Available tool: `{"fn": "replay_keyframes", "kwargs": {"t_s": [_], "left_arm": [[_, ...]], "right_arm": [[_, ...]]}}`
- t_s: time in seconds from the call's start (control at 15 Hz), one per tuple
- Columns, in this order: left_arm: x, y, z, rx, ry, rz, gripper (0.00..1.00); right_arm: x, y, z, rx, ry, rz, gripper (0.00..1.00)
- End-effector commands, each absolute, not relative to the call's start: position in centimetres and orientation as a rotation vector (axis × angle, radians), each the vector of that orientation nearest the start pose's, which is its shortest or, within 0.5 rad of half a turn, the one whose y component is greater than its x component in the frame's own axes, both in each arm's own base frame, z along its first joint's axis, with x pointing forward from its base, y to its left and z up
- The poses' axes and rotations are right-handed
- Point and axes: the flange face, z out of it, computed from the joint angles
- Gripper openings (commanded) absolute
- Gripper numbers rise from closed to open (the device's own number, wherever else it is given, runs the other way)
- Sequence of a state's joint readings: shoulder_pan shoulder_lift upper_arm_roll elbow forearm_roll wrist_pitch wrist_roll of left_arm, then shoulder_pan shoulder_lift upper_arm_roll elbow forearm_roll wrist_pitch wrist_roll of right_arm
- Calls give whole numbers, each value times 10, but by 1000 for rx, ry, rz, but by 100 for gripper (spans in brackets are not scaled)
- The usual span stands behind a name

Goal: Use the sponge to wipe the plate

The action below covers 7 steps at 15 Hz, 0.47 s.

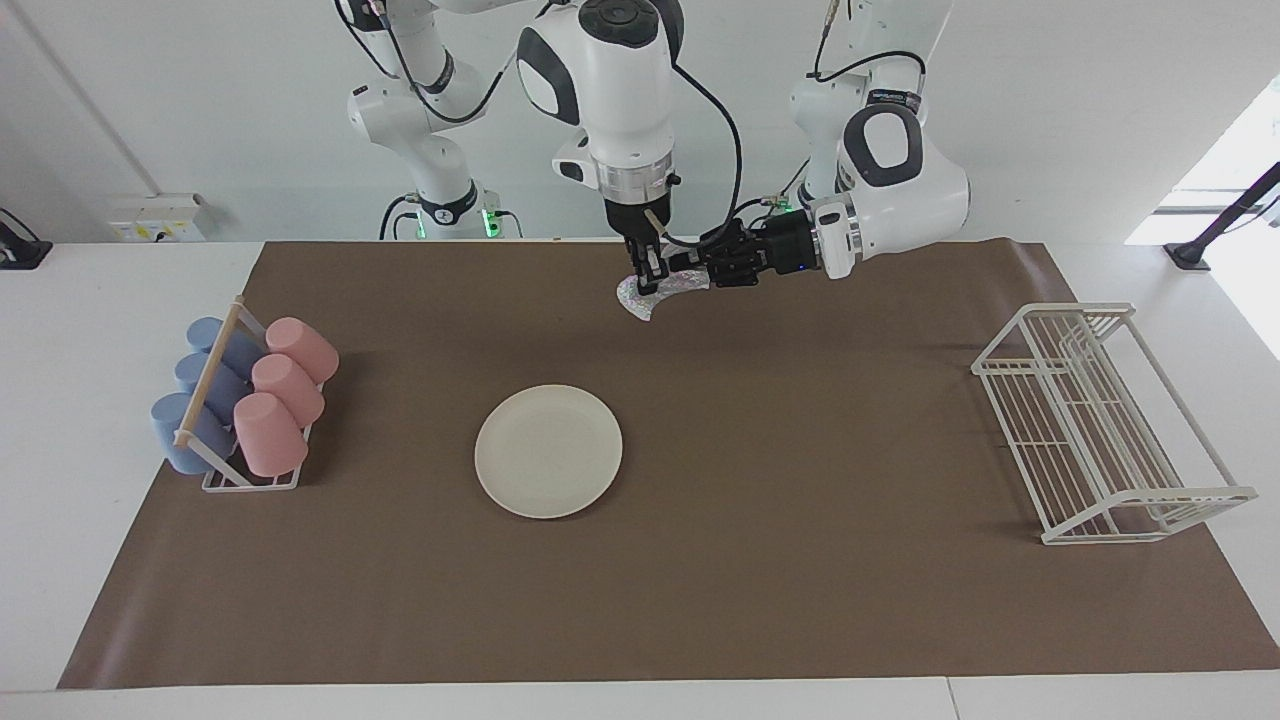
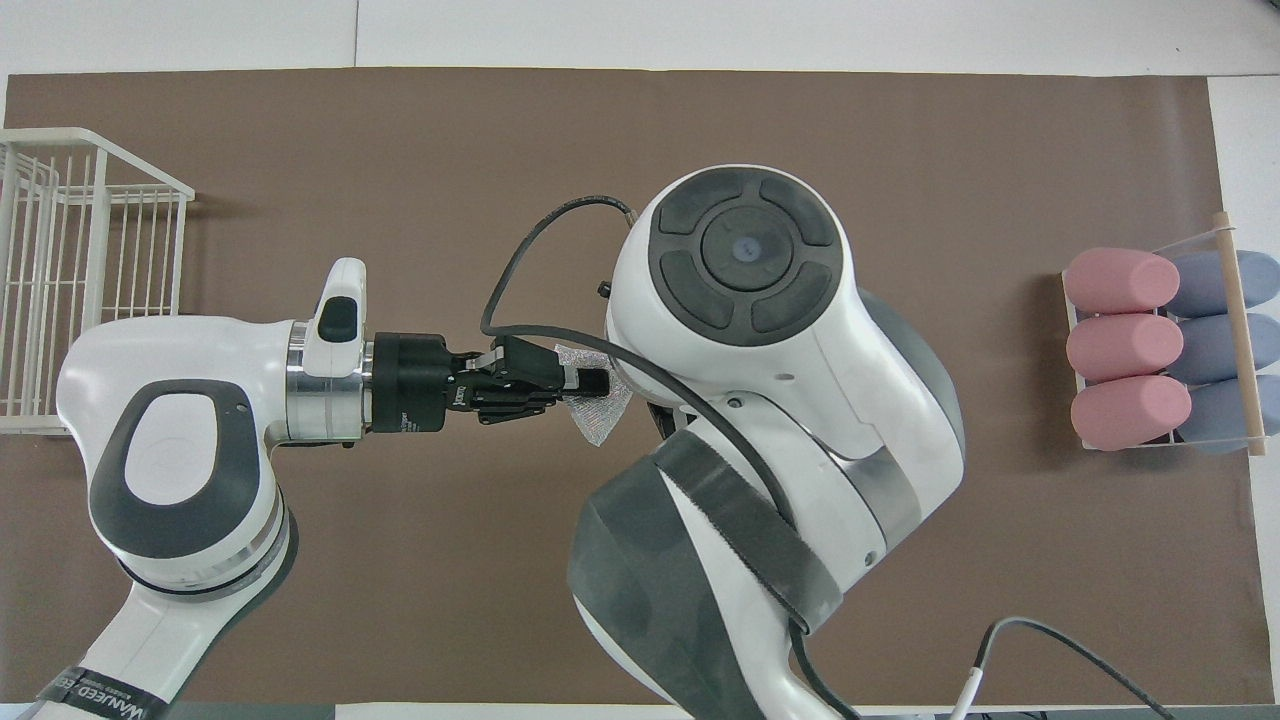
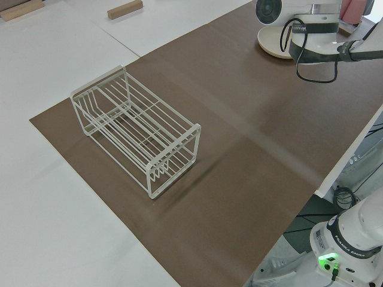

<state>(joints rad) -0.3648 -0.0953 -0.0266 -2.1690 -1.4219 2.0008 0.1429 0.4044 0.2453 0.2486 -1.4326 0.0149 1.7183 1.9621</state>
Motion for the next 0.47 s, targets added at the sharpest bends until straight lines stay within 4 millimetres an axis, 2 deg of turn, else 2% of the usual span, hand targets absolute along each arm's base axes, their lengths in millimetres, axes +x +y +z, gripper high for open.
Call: {"fn": "replay_keyframes", "kwargs": {"t_s": [0.0, 0.07, 0.13, 0.2, 0.27, 0.33, 0.4], "left_arm": [[467, -254, 476, 1881, 235, -254, 0], [466, -254, 477, 1881, 234, -253, 0], [466, -254, 477, 1880, 234, -256, 0], [466, -253, 476, 1879, 237, -259, 0], [466, -253, 476, 1876, 236, -268, 0], [466, -251, 477, 1874, 238, -267, 0], [466, -251, 478, 1873, 240, -266, 0]], "right_arm": [[518, 369, 564, -2416, 1892, 79, 0], [520, 364, 566, -2417, 1890, 76, 0], [519, 359, 570, -2446, 1860, 70, 68], [520, 355, 569, -2461, 1851, 56, 100], [526, 345, 572, -2443, 1865, 65, 100], [534, 325, 579, -2441, 1851, 58, 100], [538, 312, 581, -2497, 1787, 60, 100]]}}
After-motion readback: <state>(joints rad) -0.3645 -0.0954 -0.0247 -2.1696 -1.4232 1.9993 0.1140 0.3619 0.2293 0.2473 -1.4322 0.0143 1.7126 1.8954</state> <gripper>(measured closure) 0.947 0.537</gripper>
